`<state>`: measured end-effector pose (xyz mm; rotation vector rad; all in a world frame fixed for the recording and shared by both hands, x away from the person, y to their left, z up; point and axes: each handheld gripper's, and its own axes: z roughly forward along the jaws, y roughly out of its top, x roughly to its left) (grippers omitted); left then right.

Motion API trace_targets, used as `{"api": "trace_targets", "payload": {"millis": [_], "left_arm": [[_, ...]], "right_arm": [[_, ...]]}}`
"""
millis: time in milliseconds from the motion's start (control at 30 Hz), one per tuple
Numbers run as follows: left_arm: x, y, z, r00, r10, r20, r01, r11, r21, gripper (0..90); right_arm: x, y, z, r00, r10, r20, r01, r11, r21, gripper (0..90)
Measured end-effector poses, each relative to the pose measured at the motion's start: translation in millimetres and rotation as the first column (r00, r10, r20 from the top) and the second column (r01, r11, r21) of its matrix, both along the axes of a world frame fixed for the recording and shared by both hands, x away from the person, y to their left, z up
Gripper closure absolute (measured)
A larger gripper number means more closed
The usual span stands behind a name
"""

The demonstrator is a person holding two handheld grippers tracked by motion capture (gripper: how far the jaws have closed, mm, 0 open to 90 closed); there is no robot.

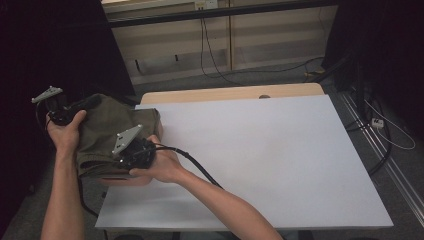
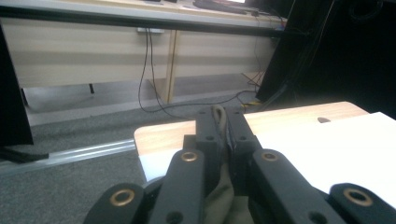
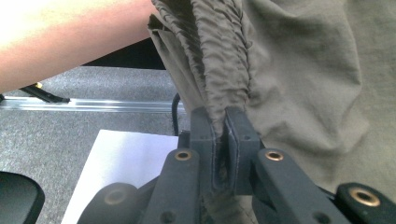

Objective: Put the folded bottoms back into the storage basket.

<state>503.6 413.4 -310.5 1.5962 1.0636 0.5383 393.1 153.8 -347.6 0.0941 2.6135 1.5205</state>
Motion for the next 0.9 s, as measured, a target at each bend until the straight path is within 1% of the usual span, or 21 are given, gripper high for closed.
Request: {"api": "trace_targets", "payload": {"millis": [67, 133, 167, 200, 267, 333, 400, 467, 500, 533, 633, 700, 767, 833, 900], "left_arm": [[1.2, 1.5, -1.2, 0.9999, -0.013, -0.007, 0.013, 0.9999, -0.004, 86.3], [1.8, 1.4, -2.4, 0.9999, -0.014, -0.010, 0.014, 0.9999, 0.006, 86.3], [2.6, 0.7, -3.2, 0.9997, -0.018, -0.018, 0.018, 0.9998, 0.002, 86.3], [3.0, 0.7, -3.7, 0.9996, -0.020, -0.020, 0.021, 0.9997, 0.012, 86.3], [3.8, 0.2, -5.4, 0.9994, -0.022, -0.026, 0.023, 0.9996, 0.018, 86.3], [4.0, 0.3, -7.2, 0.9994, -0.019, -0.027, 0.020, 0.9997, 0.011, 86.3], [4.8, 0.9, -9.2, 0.9993, -0.023, -0.030, 0.023, 0.9996, 0.015, 86.3], [6.0, 2.0, -12.0, 0.9992, -0.019, -0.035, 0.020, 0.9998, 0.009, 86.3], [6.6, 3.0, -13.1, 0.9991, -0.020, -0.038, 0.020, 0.9997, 0.012, 86.3], [7.2, 3.5, -14.7, 0.9989, -0.016, -0.044, 0.016, 0.9999, 0.005, 86.3], [9.1, 6.2, -19.6, 0.9984, -0.004, -0.057, 0.004, 1.0000, 0.008, 86.3], [9.6, 7.3, -22.0, 0.9982, 0.014, -0.058, -0.014, 0.9998, 0.012, 86.3], [10.5, 8.1, -23.8, 0.9983, 0.013, -0.057, -0.013, 0.9999, 0.005, 86.3], [12.7, 8.3, -24.2, 0.9980, 0.011, -0.062, -0.010, 0.9997, 0.022, 86.3], [14.6, 7.4, -23.7, 0.9978, 0.009, -0.066, -0.008, 0.9996, 0.028, 86.3]], "right_arm": [[0.8, 0.9, -0.4, 1.0000, -0.004, -0.006, 0.004, 1.000, 0.001, 83.6], [0.8, 1.7, -0.6, 1.0000, -0.004, -0.001, 0.004, 1.000, -0.001, 83.6], [1.0, 2.0, -0.7, 1.0000, -0.005, -0.003, 0.005, 1.000, 0.000, 83.6], [1.8, 2.4, -1.2, 0.9999, -0.005, -0.009, 0.005, 1.000, 0.001, 83.6], [2.3, 3.1, -2.4, 0.9999, -0.008, -0.014, 0.008, 1.000, 0.005, 83.7], [2.2, 4.6, -4.9, 0.9998, -0.009, -0.016, 0.009, 1.000, 0.006, 83.6], [2.6, 5.5, -6.3, 0.9997, -0.009, -0.022, 0.009, 1.000, 0.005, 83.6], [3.7, 6.8, -7.0, 0.9995, -0.012, -0.028, 0.012, 1.000, 0.006, 83.7], [3.8, 7.6, -7.1, 0.9996, -0.013, -0.026, 0.013, 1.000, 0.002, 83.6], [3.9, 8.2, -7.1, 0.9995, -0.014, -0.027, 0.014, 1.000, 0.000, 83.6], [4.5, 10.4, -7.9, 0.9995, -0.019, -0.027, 0.018, 1.000, -0.009, 83.7], [6.0, 11.9, -9.5, 0.9992, -0.022, -0.034, 0.022, 1.000, -0.012, 83.7], [7.6, 13.2, -11.1, 0.9989, -0.027, -0.038, 0.026, 1.000, -0.015, 83.7], [9.5, 14.5, -12.6, 0.9986, -0.029, -0.043, 0.029, 1.000, -0.009, 83.7], [11.1, 15.8, -13.7, 0.9982, -0.030, -0.053, 0.030, 1.000, -0.008, 83.6]]}}
